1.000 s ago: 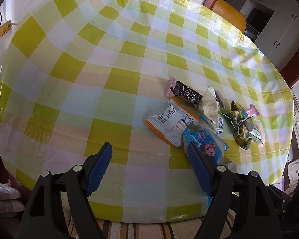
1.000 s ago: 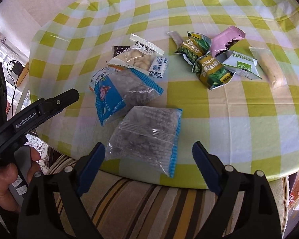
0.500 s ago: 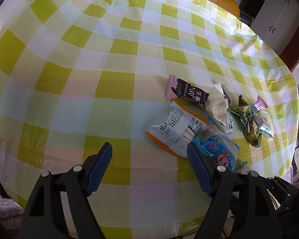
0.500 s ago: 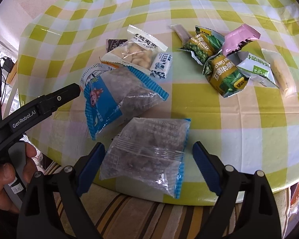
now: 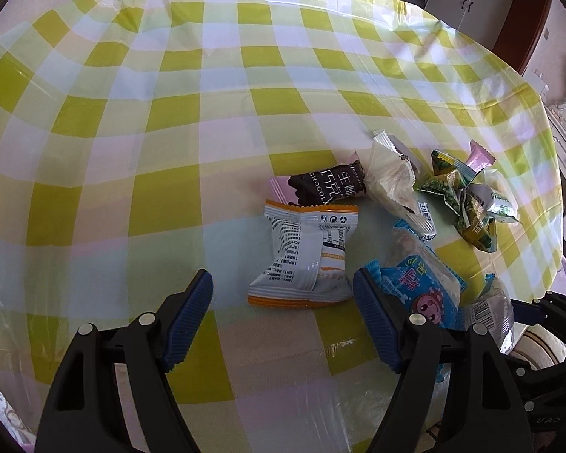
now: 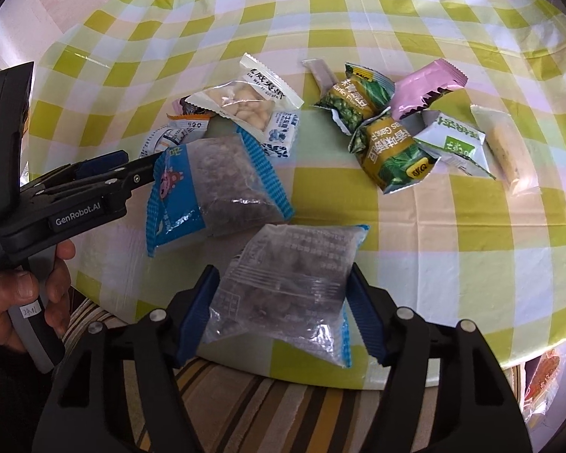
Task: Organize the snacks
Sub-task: 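Close the right tool on the clear nut bag while the left grasps the white printed packet, then carry the nut bag with the right tool while the left carries the packet, open both over box, then move both open tools back over the table to the snacks, then close the right tool on the clear cake bar while the left grasps the blue pig-print bag, then carry the cake bar with the right tool while the left carries the blue bag to the box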
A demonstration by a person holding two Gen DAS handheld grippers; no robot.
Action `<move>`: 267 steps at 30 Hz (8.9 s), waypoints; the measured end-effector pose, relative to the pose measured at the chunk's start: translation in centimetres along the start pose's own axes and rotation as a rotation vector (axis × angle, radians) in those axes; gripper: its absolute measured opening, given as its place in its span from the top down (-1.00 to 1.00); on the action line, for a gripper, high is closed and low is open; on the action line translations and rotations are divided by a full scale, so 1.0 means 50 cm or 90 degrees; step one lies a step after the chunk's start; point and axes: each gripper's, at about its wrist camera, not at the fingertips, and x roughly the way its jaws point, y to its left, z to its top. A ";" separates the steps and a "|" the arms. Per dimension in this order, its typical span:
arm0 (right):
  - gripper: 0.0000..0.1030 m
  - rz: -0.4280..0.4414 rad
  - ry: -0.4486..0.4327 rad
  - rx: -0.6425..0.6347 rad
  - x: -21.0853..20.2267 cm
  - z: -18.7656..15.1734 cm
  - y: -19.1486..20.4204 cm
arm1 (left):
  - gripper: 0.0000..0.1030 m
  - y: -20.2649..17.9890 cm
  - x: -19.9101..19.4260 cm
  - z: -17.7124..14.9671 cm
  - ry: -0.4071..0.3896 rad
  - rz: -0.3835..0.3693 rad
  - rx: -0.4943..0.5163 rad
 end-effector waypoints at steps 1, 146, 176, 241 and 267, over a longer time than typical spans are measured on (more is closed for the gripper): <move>-0.29 -0.001 -0.001 0.004 -0.003 -0.001 -0.007 | -0.43 0.001 0.003 0.004 0.003 -0.010 -0.006; -0.49 -0.282 -0.133 0.362 -0.254 -0.241 -0.559 | -0.23 -0.710 0.010 -0.050 0.029 -0.149 0.352; -0.52 -0.169 -0.166 0.246 -0.185 -0.082 -0.375 | -0.42 -0.445 -0.030 0.032 -0.048 -0.082 0.156; 0.05 -0.182 -0.121 0.055 0.010 0.131 -0.301 | -0.02 -0.150 -0.004 -0.035 -0.010 -0.031 -0.107; 0.31 -0.185 -0.140 0.079 -0.065 0.073 -0.295 | 0.56 -0.138 -0.074 -0.052 -0.070 -0.037 -0.122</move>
